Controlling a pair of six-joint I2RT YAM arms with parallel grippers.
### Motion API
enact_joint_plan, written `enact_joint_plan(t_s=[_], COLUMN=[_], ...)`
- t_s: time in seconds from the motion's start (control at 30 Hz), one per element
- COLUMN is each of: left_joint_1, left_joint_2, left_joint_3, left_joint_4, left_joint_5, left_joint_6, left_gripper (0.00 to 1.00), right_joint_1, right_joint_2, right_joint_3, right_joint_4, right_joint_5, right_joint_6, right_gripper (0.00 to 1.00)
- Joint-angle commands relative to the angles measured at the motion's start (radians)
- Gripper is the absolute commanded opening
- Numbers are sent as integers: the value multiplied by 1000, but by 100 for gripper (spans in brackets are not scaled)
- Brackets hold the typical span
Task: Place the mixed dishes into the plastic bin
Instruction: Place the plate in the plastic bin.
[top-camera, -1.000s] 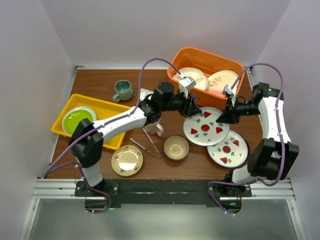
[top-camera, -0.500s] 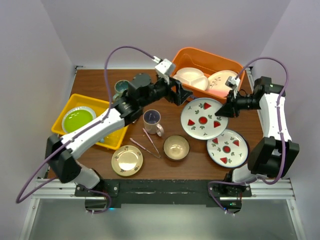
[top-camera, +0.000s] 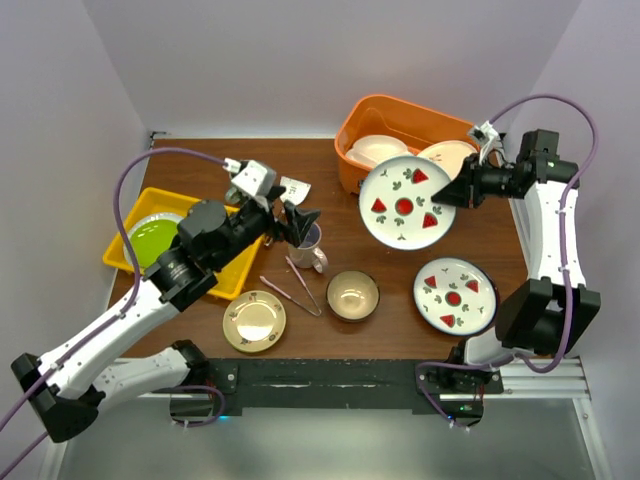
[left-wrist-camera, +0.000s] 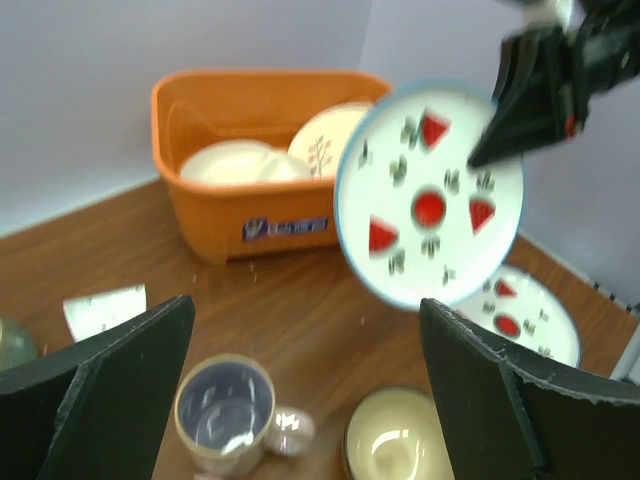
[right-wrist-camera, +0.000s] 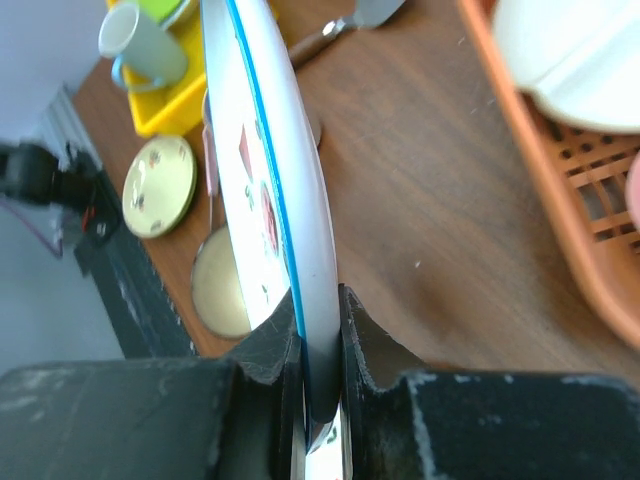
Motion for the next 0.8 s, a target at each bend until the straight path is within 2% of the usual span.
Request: enact_joint_plan(t_s=[0.0, 0.13, 0.47, 0.57, 0.77], left_joint_1=[5, 5, 5, 5, 5], left_joint_2=[-117, -195, -287, -307, -342], left_joint_3=[-110, -193, -275, -290, -321], left_joint_4=[-82, -119, -183, -194, -214], left_joint_5=[-48, -51, -54, -49, -35], left_joint_6=[-41, -75, -123, -143, -166], left_gripper=[100, 100, 100, 100, 100], right_joint_1=[2, 5, 25, 32, 55], right_joint_2=[-83, -48, 47, 96, 176], right_joint_3=[10, 37, 80, 100, 163], right_joint_4=[355, 497, 799, 879, 927], right_joint_5=[-93, -72, 20, 48, 138], right_joint_6=[393, 510, 818, 883, 914], right_gripper=[0, 0, 0, 0, 0])
